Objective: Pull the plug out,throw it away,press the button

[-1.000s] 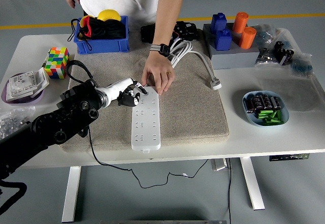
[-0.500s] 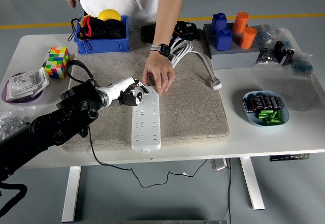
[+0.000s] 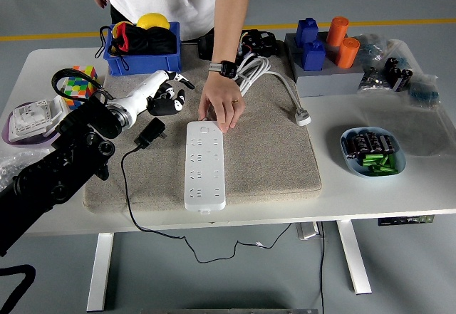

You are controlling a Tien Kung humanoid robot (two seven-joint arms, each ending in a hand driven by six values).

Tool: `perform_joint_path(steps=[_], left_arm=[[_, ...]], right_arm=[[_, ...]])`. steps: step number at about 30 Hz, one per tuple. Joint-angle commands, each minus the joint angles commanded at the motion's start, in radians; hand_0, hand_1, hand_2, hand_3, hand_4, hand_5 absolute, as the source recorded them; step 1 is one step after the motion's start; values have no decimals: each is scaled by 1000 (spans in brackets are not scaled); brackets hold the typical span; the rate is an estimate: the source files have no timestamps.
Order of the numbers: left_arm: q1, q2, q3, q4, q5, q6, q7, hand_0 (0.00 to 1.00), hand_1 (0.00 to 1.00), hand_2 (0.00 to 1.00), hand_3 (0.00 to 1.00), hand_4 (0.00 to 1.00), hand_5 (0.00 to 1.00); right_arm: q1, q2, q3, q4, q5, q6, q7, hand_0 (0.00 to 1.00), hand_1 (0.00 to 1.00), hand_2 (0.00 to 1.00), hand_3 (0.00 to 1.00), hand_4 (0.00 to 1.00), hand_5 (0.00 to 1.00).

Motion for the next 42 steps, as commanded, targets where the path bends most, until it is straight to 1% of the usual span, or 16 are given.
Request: perform_joint_path(steps=[1, 3, 5, 6, 8, 9, 12, 13, 18, 19, 21, 29, 35, 37, 42], left_arm=[[13, 6, -25, -6, 5, 2, -6, 491, 531, 511, 689, 643, 2], [30, 14, -58, -9, 5, 5, -15, 491, 531, 511, 689, 643, 2], [61, 18, -108, -6, -27, 5, -29, 491, 531, 511, 689, 643, 2], [78, 17, -140, -3, -41, 7, -37, 818, 835, 769, 802, 707, 256], [105, 14, -188, -3, -41, 20, -55, 818, 835, 769, 802, 707, 256], [128, 10, -224, -4, -35, 27, -65, 818, 835, 769, 802, 707, 256], [167, 6, -287, -10, -27, 38, -81, 818, 835, 769, 802, 707, 256], [194, 4, -322, -16, -19, 46, -94, 894, 935, 872, 879, 751, 422], [251, 2, -393, -30, -4, 56, -107, 894, 935, 872, 879, 751, 422], [257, 2, -401, -31, -3, 56, -106, 910, 949, 891, 886, 771, 458], [274, 2, -425, -36, -2, 50, -106, 910, 949, 891, 886, 771, 458], [304, 14, -488, -50, 7, 44, -101, 903, 931, 872, 879, 769, 468], [317, 20, -516, -52, 11, 40, -99, 899, 925, 867, 876, 767, 470], [318, 22, -518, -52, 8, 40, -99, 897, 918, 860, 873, 766, 472], [316, 44, -502, -47, 4, 39, -100, 897, 918, 860, 873, 766, 472]], right_arm=[[0, 0, 1, 0, 0, 0, 0, 739, 663, 644, 614, 654, 474], [-1, 0, 3, 0, -2, 0, -1, 739, 663, 644, 614, 654, 474], [-1, -1, 3, 0, -1, 1, -1, 739, 663, 644, 614, 654, 474], [0, -1, 4, 0, -2, 0, -1, 739, 663, 644, 614, 654, 472], [1, 0, 2, 0, -1, 1, 1, 739, 663, 644, 614, 654, 472], [2, 0, -1, 0, 1, 1, 3, 739, 663, 644, 614, 654, 472], [3, 0, -2, 0, 0, 0, 3, 739, 663, 644, 614, 654, 472], [3, 0, -2, 0, -1, 0, 3, 739, 663, 644, 613, 654, 473], [1, 0, -1, 0, -6, 1, -1, 739, 663, 644, 613, 654, 473], [1, -1, -1, 0, -6, 1, -1, 739, 663, 644, 613, 655, 473], [2, -1, -6, 0, -4, 1, 1, 739, 663, 644, 613, 655, 473], [7, -2, -9, 0, -3, 3, -1, 739, 663, 644, 613, 655, 474], [6, -5, -12, 0, -2, 1, 0, 739, 663, 644, 613, 655, 474], [5, -5, -13, 0, -3, 1, -1, 739, 663, 644, 613, 655, 474], [4, -7, -11, 0, -3, 0, 0, 739, 663, 644, 613, 655, 474]])
